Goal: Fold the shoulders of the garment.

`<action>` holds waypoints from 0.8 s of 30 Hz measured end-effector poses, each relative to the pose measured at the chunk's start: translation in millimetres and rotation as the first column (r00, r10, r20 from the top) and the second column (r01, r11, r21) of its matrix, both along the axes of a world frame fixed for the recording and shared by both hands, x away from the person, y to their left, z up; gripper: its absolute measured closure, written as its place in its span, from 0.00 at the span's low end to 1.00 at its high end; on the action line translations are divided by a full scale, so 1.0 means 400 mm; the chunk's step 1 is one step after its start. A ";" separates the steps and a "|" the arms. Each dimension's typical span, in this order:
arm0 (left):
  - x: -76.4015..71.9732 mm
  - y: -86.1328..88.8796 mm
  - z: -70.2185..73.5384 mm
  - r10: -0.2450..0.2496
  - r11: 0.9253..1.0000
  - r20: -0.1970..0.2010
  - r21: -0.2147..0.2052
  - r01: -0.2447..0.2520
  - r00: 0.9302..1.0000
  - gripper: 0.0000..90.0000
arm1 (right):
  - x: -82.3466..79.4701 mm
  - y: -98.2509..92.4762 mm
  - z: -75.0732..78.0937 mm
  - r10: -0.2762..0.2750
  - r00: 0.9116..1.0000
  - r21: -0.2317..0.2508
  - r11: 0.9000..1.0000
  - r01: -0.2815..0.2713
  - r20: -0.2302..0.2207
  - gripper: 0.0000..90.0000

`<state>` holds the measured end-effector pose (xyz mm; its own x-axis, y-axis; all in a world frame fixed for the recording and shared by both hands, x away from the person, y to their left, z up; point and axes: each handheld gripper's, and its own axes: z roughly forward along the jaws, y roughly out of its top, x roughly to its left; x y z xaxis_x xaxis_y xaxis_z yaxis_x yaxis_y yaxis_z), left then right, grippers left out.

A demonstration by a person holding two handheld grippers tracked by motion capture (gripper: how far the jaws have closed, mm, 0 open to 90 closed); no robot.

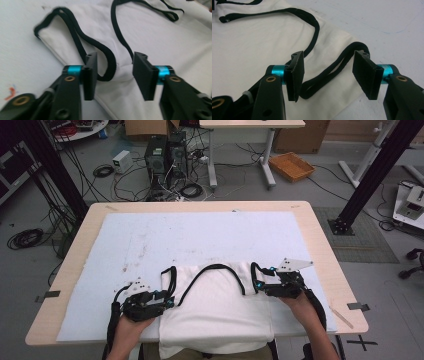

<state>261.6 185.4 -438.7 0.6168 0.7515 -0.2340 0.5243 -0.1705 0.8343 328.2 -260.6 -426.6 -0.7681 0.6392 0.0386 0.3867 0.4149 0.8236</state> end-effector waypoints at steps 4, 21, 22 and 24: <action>0.027 -0.017 0.020 0.007 1.000 0.049 0.022 -0.008 0.999 0.59 | -0.009 0.015 0.005 0.039 0.999 -0.004 0.999 -0.039 -0.005 0.56; 0.038 -0.048 -0.010 0.045 0.984 -0.003 -0.173 -0.045 0.999 0.94 | -0.051 0.029 0.021 0.136 0.989 -0.119 0.985 -0.128 0.056 0.97; 0.031 -0.045 -0.009 0.049 0.980 -0.003 -0.192 -0.049 0.999 0.94 | -0.057 0.022 0.031 0.133 0.989 -0.105 0.987 -0.126 0.062 0.97; 0.014 -0.034 -0.008 0.067 0.976 0.008 -0.210 -0.064 0.998 0.94 | -0.070 0.009 0.044 0.127 0.989 -0.087 0.989 -0.121 0.075 0.97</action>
